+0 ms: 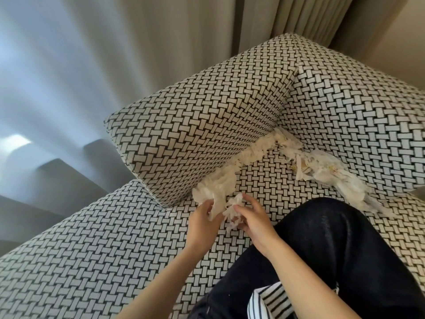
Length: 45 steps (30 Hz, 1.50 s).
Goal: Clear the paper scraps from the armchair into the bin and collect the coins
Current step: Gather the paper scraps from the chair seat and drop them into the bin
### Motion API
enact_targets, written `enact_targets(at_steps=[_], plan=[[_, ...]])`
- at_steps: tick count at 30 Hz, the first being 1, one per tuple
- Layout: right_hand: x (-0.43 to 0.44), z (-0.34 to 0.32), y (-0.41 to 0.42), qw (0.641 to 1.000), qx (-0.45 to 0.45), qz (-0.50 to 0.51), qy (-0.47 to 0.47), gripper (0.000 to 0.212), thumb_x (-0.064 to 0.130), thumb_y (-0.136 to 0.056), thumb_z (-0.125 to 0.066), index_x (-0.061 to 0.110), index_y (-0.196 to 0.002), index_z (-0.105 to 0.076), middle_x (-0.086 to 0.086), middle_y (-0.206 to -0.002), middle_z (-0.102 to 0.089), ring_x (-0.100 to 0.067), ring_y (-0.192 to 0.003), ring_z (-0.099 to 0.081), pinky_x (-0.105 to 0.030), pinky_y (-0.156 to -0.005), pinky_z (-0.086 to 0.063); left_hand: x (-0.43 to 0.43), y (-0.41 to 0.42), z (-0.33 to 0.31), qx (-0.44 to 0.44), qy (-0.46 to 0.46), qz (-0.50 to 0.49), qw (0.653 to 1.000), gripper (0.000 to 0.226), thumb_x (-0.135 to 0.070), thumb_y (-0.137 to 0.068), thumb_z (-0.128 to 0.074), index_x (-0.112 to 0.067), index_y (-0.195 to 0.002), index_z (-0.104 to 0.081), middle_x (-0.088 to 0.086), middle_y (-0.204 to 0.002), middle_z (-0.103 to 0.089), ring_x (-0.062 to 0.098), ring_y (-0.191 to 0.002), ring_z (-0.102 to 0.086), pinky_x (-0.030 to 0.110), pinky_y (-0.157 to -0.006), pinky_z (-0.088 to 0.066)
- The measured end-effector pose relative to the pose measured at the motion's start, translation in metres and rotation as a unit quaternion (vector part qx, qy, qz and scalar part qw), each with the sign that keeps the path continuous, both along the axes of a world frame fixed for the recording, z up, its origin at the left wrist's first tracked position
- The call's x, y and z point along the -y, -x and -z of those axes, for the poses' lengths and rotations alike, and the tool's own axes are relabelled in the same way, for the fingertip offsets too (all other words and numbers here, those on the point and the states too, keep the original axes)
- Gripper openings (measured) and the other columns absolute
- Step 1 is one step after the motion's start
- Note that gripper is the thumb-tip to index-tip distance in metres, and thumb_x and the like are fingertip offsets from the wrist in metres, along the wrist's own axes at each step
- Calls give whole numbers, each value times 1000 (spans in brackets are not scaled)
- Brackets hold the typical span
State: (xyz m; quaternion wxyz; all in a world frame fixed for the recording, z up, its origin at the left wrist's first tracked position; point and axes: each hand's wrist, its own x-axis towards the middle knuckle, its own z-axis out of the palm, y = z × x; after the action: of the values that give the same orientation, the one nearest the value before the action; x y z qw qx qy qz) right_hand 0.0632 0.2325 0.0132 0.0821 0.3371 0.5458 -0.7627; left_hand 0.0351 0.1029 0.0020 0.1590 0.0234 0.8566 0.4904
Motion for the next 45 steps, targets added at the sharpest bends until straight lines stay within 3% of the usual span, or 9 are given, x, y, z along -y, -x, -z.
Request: enact_targets(at_steps=[4, 10, 14, 22, 27, 33, 37, 39, 45], plan=[[-4, -6, -5, 999, -29, 34, -10, 22, 9, -90, -59, 16, -111, -58, -9, -92, -68, -18, -73, -61, -43, -84, -50, 6, 0, -24, -45, -7, -30, 999, 33, -20, -83, -68, -17, -106, -45, -7, -91, -61, -1, -77, -58, 13, -60, -47], [-31, -28, -14, 994, -70, 84, 6, 17, 7, -88, -60, 9, -105, -63, -4, -85, -69, -11, -66, -61, -31, -74, -49, -2, 12, -64, -116, 34, 39, 992, 11, -27, -89, -60, -19, -94, -54, -14, -69, -58, -2, -57, -52, 10, -51, -43], [-62, -54, -20, 984, -114, 127, 57, 16, 5, -89, -57, 2, -105, -61, -2, -77, -63, -8, -62, -58, -19, -59, -51, -28, 24, -88, -112, 33, 93, 989, 21, -30, -90, -57, -17, -107, -59, -9, -82, -65, 7, -72, -63, 21, -62, -53], [-167, -112, -85, 948, -153, 264, 93, 14, 7, -92, -53, 6, -104, -60, -4, -84, -62, -8, -63, -54, -19, -59, -50, -166, 6, -144, -105, -56, 247, 962, 47, -22, -91, -57, -19, -132, -34, -11, -107, -51, -2, -70, -57, 10, -47, -45], [-242, -119, -166, 920, -116, 365, 79, 16, 10, -93, -51, 11, -108, -59, -12, -108, -64, -13, -75, -55, -30, -80, -50, -262, -43, -148, -60, -78, 348, 932, 47, -22, -88, -62, -28, -127, -37, -3, -106, -61, 9, -74, -61, 27, -66, -53], [-316, -104, -274, 862, -70, 499, 50, 32, 13, -94, -54, 13, -126, -54, -9, -112, -63, -17, -98, -63, -32, -80, -52, -357, -117, -134, 16, -37, 474, 880, 54, -22, -88, -62, -27, -136, -38, -2, -118, -53, 13, -85, -62, 34, -84, -53], [-351, -85, -332, 811, -44, 580, 58, 30, 12, -95, -51, 14, -125, -52, -7, -95, -61, -11, -75, -58, -26, -67, -50, -408, -164, -116, 36, 16, 528, 848, 59, -23, -86, -64, -26, -139, -38, -1, -119, -46, 14, -101, -56, 33, -90, -50], [-360, -69, -351, 802, -33, 593, 60, 29, 9, -95, -51, 11, -124, -52, -7, -90, -60, -12, -71, -55, -25, -75, -49, -424, -183, -106, 50, 30, 552, 832, 60, -22, -85, -66, -25, -139, -39, 2, -129, -45, 15, -107, -54, 33, -93, -49], [-376, -12, -393, 768, 26, 632, 99, 18, 8, -96, -49, 5, -112, -56, -9, -83, -56, -12, -64, -50, -23, -63, -45, -466, -233, -69, 83, 82, 615, 780, 61, -17, -83, -67, -19, -139, -41, 6, -133, -45, 20, -115, -51, 39, -98, -47]])
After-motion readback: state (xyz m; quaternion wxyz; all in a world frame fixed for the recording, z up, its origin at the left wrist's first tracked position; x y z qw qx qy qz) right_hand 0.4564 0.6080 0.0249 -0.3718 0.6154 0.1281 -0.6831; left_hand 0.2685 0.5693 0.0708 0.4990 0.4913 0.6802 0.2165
